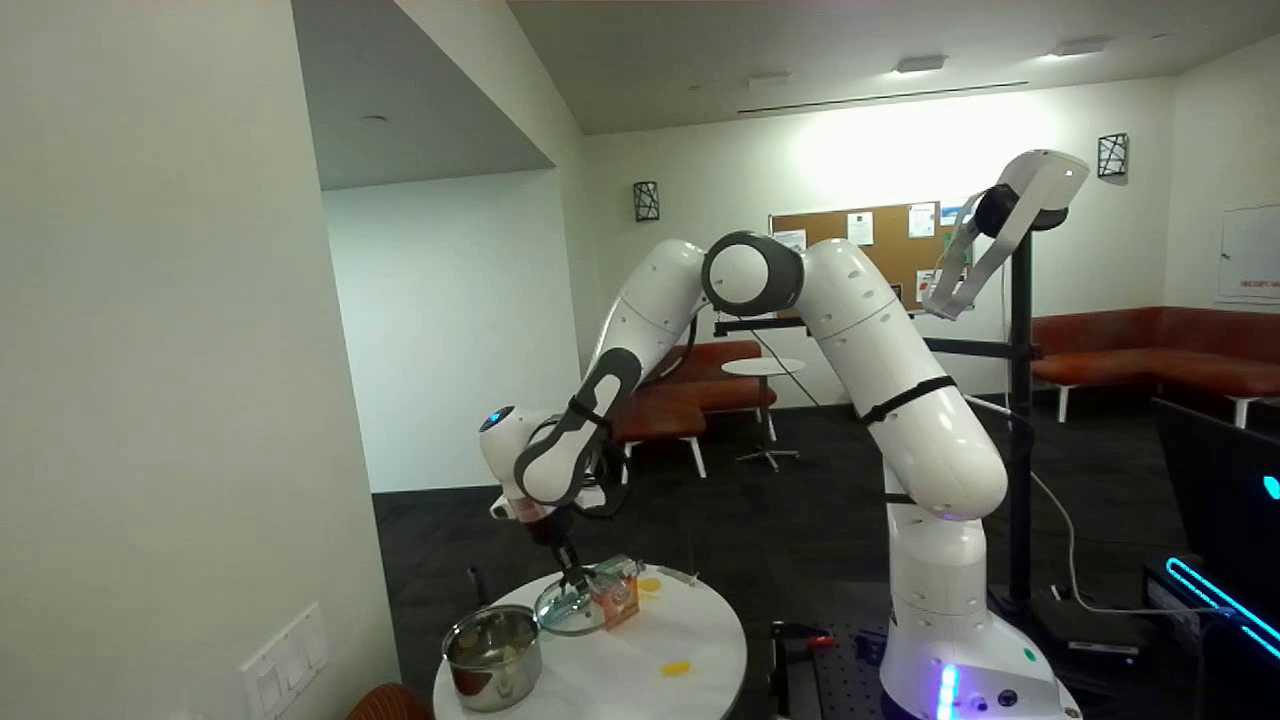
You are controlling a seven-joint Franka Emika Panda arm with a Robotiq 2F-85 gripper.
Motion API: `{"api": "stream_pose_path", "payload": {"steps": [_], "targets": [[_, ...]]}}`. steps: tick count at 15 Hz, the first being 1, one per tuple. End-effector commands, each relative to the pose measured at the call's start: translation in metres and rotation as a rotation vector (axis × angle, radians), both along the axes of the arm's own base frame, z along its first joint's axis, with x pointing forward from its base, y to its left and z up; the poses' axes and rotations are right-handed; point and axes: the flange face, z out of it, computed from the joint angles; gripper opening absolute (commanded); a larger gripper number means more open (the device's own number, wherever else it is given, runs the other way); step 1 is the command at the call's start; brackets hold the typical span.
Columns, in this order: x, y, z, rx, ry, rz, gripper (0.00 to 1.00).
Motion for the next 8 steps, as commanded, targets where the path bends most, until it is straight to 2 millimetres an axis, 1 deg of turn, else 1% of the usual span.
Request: {"api": "stream_pose_path", "payload": {"steps": [1,8], "targets": [[0.014,0.004,0.026,-0.003,-0.029,0.006,0.02],[0.051,0.023,0.059,0.005,-0.103,0.042,0.02]]}}
